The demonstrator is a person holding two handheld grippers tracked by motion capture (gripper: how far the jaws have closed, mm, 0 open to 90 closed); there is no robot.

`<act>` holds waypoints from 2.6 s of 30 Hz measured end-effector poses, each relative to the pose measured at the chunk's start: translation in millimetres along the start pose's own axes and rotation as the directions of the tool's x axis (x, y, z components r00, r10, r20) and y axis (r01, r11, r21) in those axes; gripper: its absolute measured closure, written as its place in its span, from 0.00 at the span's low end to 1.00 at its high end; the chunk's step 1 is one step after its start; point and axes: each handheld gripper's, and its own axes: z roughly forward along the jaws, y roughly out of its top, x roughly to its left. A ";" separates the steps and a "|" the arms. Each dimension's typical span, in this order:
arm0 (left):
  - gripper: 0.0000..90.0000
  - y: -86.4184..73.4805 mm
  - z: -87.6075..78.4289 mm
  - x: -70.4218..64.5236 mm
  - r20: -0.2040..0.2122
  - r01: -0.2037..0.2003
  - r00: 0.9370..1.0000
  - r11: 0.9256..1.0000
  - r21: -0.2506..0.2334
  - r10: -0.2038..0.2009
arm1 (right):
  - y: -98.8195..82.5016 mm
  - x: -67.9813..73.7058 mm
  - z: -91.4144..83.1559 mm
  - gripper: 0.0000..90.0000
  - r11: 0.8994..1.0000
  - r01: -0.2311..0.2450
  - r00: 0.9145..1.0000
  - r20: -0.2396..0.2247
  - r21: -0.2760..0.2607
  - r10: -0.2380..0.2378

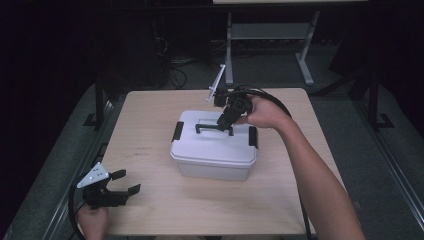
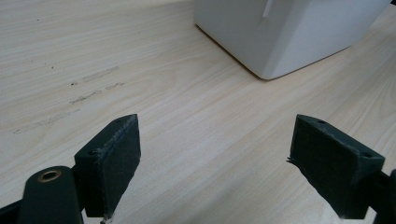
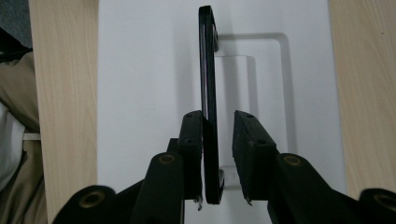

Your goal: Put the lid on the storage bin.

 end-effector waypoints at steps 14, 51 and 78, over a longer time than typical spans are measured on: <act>0.17 0.1 0.4 -0.2 0.000 -0.002 1.000 1.000 0.001 0.002 | -14.3 1.4 -14.7 0.77 0.999 -0.028 1.000 0.014 -0.040 0.028; 0.17 0.2 2.0 -1.0 0.000 -0.006 1.000 1.000 0.009 0.006 | -60.8 1.6 -43.1 0.72 0.992 -0.107 0.991 0.076 -0.067 0.112; 0.17 0.4 3.6 -2.3 -0.001 -0.009 1.000 1.000 0.015 0.009 | -109.5 6.9 -58.3 0.69 0.981 -0.176 0.977 0.111 -0.077 0.184</act>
